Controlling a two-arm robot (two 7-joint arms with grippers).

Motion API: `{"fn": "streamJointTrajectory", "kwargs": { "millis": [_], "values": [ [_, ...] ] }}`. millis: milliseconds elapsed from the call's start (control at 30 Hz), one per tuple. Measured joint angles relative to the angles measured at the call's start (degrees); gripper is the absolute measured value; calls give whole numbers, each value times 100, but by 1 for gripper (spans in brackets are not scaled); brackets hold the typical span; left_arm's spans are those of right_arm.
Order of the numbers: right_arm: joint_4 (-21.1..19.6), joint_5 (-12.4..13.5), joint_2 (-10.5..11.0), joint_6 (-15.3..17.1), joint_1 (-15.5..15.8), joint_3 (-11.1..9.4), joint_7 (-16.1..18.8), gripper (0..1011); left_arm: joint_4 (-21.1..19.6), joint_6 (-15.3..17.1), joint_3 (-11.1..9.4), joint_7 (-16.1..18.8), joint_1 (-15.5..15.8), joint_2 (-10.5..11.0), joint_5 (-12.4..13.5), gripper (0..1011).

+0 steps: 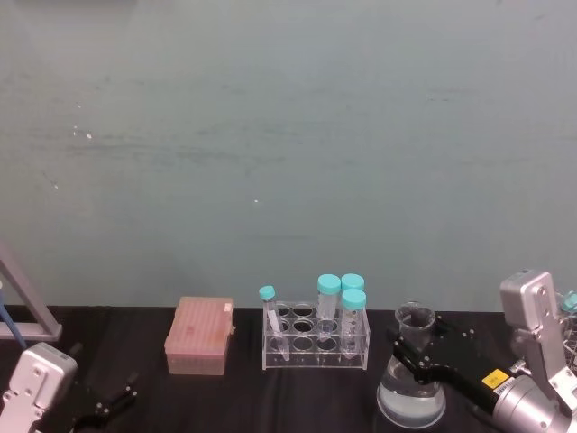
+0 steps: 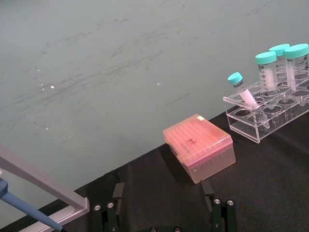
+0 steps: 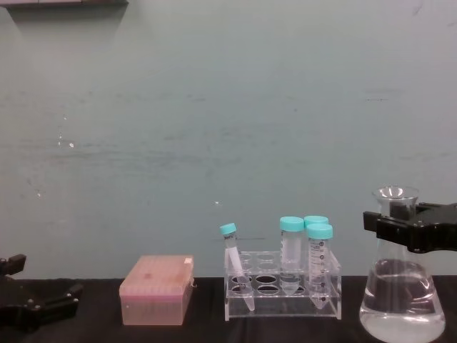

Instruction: Pick up the beaker with the right gripper, shake it three times, and then put it down.

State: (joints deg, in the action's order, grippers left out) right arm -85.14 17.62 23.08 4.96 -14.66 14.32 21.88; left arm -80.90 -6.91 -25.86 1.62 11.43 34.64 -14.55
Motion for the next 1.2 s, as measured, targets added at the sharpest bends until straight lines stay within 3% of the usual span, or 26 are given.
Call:
{"fn": "streamJointTrajectory", "kwargs": {
  "millis": [400, 500, 533, 600, 733, 767, 833, 933, 1033, 1100, 1200],
  "values": [
    [-3, -6, 0, -7, 0, 0, 0, 458, 0, 0, 0, 0, 0, 0, 0, 1000],
    [4, 215, -18, 27, 2, -37, 114, 458, 0, 0, 0, 0, 0, 0, 0, 1000],
    [6, 353, -45, 72, 10, -69, 170, 458, 0, 0, 0, 0, 0, 0, 0, 1000],
    [23, 1074, -255, 402, 75, -273, 377, 458, 0, 0, 0, 0, 0, 0, 0, 1000],
    [48, 1889, -558, 860, 145, -558, 482, 458, 0, 0, 0, 0, 0, 0, 0, 1000],
    [64, 2297, -731, 1124, 178, -723, 489, 458, 0, 0, 0, 0, 0, 0, 0, 1000],
    [83, 2842, -956, 1493, 210, -935, 455, 458, 0, 0, 0, 0, 0, 0, 0, 1000],
    [98, 3266, -1135, 1778, 237, -1105, 365, 458, 0, 0, 0, 0, 0, 0, 0, 1000],
    [111, 3870, -1410, 2201, 280, -1364, 90, 458, 0, 0, 0, 0, 0, 0, 0, 1000],
    [111, 4091, -1507, 2344, 295, -1448, -56, 458, 0, 0, 0, 0, 0, 0, 0, 1000],
    [107, 4145, -1508, 2374, 298, -1452, -129, 458, 0, 0, 0, 0, 0, 0, 0, 1000]
  ]
}}
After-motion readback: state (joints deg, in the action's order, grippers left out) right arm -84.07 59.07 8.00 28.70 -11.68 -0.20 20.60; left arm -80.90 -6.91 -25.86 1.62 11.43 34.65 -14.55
